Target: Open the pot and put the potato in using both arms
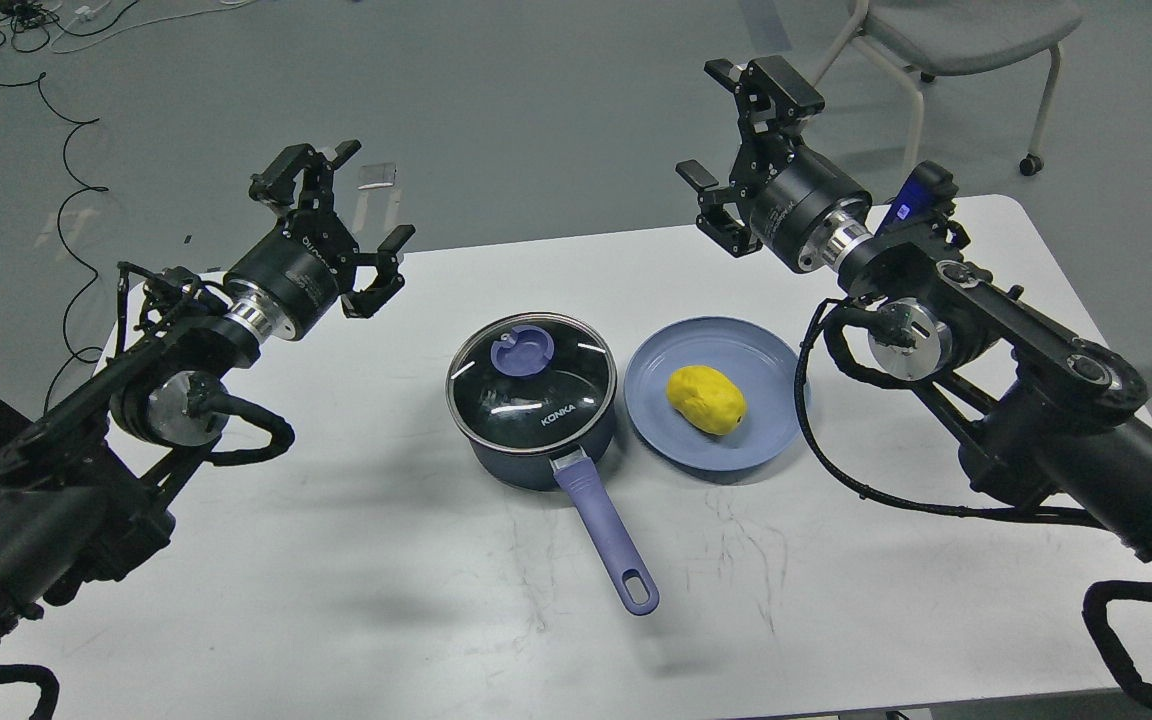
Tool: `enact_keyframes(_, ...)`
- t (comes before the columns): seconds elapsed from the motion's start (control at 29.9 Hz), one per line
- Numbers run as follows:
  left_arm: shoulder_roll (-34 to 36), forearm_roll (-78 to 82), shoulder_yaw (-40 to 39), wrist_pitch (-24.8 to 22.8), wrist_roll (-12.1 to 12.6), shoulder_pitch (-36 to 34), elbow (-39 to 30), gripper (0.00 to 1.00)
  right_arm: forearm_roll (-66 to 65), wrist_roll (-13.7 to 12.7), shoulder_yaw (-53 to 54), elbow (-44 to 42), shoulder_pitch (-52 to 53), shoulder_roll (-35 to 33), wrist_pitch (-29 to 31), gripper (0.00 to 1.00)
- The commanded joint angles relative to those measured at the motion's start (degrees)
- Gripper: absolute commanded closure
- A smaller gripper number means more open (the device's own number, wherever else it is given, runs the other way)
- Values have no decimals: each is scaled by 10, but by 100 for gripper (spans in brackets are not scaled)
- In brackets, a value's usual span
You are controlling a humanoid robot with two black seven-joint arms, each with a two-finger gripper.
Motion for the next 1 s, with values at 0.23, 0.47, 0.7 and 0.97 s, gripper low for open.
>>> enact_keyframes(0.23,-8,2,0,-4,6,0,-1,2,-1,0,-1,-1,-2,-1,0,0)
enact_keyframes(0.47,-11,2,0,-2,4,0,-1,2,0,0,-1,-1,-3,-1,0,0)
enact_keyframes(0.7,-11,2,0,-2,5,0,-1,2,0,0,-1,-1,-3,-1,0,0)
enact_keyframes(0.97,2,122,7,27,-17,-6,-39,2,-1,1,-1,0,-4,-2,0,0)
